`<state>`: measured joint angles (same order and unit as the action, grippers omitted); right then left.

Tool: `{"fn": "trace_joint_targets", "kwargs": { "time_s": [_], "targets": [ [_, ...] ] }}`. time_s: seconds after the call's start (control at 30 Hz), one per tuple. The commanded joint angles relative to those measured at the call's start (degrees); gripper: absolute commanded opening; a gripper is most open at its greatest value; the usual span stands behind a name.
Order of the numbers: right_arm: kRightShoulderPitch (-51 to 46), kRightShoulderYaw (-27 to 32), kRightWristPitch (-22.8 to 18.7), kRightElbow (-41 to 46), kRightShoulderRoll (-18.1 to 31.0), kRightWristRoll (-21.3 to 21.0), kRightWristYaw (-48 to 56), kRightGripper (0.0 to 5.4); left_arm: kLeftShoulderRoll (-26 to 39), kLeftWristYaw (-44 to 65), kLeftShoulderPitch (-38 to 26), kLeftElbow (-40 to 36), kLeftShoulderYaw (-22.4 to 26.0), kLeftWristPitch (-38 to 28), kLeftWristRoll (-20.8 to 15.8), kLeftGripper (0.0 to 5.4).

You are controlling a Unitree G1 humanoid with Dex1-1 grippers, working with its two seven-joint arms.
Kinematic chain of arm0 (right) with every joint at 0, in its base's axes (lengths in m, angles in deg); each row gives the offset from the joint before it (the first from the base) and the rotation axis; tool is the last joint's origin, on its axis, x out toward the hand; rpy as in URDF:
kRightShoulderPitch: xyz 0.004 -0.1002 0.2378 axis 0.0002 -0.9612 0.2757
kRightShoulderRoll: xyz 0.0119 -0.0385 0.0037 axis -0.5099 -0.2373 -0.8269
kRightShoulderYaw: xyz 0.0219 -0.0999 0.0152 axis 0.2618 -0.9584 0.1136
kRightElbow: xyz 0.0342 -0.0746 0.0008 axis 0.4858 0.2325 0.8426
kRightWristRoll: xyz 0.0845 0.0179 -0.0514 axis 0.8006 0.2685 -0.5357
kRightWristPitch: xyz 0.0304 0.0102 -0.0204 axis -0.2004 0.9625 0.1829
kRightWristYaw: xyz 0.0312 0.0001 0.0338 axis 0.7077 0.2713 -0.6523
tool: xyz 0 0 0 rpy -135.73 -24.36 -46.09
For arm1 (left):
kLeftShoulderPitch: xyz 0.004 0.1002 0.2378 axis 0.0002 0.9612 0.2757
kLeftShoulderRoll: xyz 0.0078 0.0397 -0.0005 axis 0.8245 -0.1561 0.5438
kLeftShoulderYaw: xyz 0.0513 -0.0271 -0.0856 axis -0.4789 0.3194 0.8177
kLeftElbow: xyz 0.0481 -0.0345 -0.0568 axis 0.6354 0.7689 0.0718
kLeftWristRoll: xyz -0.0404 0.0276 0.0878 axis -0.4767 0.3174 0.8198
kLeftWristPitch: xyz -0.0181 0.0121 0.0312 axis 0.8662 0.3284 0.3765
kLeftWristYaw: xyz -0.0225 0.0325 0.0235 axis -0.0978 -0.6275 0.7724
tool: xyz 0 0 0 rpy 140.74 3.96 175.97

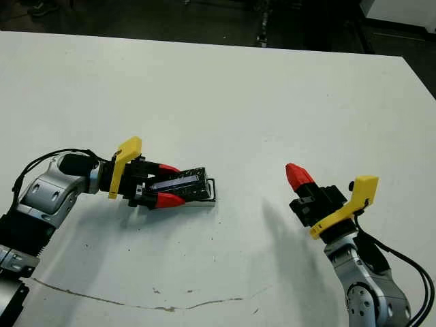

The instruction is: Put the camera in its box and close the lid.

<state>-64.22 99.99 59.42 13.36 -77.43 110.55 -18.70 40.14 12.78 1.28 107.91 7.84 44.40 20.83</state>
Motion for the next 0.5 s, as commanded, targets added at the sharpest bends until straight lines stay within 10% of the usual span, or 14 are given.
{"fn": "trace_joint_targets", "kwargs": {
  "time_s": [0.03, 0.5],
  "targets": [
    [-0.44, 0.11, 0.39, -0.63, 0.66, -0.16, 0.44, 0.00, -3.76, 2.30, 1.49, 3.80, -3.69, -0.74, 1.08, 3.16],
    [-0.72, 0.11, -0.20, -0.25, 0.64, 0.27, 0.06, 0.00, -8.39, 1.15, -0.28, 8.71, -5.37, -5.74, 3.60, 3.16]
  ]
}}
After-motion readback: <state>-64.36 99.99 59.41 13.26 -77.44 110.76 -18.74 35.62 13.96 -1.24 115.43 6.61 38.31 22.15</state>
